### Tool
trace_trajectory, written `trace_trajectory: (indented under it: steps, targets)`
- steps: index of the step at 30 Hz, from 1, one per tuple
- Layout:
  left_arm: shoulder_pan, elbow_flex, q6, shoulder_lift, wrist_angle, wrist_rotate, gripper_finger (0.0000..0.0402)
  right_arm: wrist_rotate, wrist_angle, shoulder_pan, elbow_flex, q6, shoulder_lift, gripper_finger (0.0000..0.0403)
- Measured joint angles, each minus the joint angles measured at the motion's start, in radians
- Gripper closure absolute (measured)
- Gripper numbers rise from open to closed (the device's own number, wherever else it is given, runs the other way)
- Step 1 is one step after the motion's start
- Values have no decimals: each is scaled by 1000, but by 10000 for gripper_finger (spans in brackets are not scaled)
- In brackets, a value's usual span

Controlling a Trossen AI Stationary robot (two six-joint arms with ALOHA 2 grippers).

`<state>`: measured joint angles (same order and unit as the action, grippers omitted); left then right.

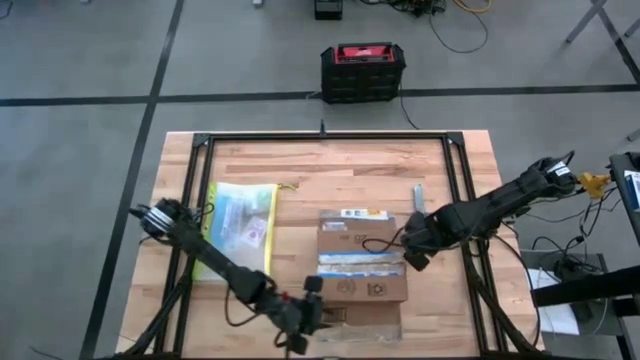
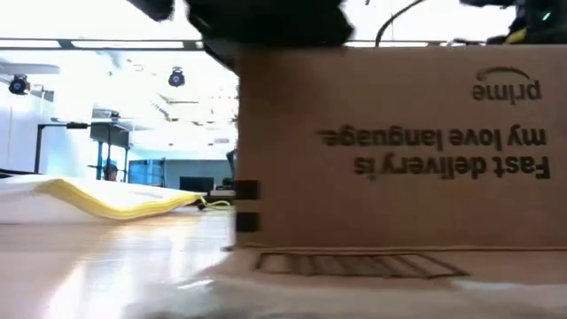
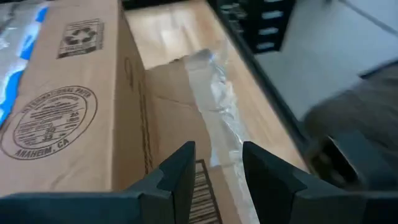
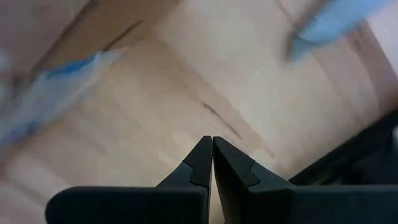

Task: Unpack boxes
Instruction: Break down the box until it is fully flat

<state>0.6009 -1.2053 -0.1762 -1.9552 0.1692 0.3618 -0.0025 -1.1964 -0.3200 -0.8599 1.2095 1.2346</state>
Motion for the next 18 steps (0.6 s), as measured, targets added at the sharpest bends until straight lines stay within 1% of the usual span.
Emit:
trace_trajectory:
  steps: [3, 5, 8, 10, 12, 15, 16, 18]
  targets:
    - [-54, -37, 4, -23, -73, 52, 283, 3, 9, 88, 48, -40, -17, 402]
    - [-89, -42, 10, -20, -103, 92, 283, 3, 9, 179, 70, -86, -34, 396]
    - [-132, -22, 7, 16, -155, 109, 283, 21, 36, 345, 95, -108, -55, 368]
    - [-149, -5, 1, 47, -182, 102, 283, 5, 145, 435, 96, -135, -58, 340]
    - [-152, 3, -6, 79, -205, 103, 283, -42, 272, 487, 96, -179, -44, 312]
    - [-130, 5, -17, 133, -265, 106, 283, -62, 448, 539, 90, -258, -21, 279]
    - [-120, 5, -21, 150, -283, 116, 283, -57, 467, 554, 81, -286, -16, 273]
    - [-102, 9, -43, 182, -333, 143, 283, -26, 425, 574, 59, -347, -6, 268]
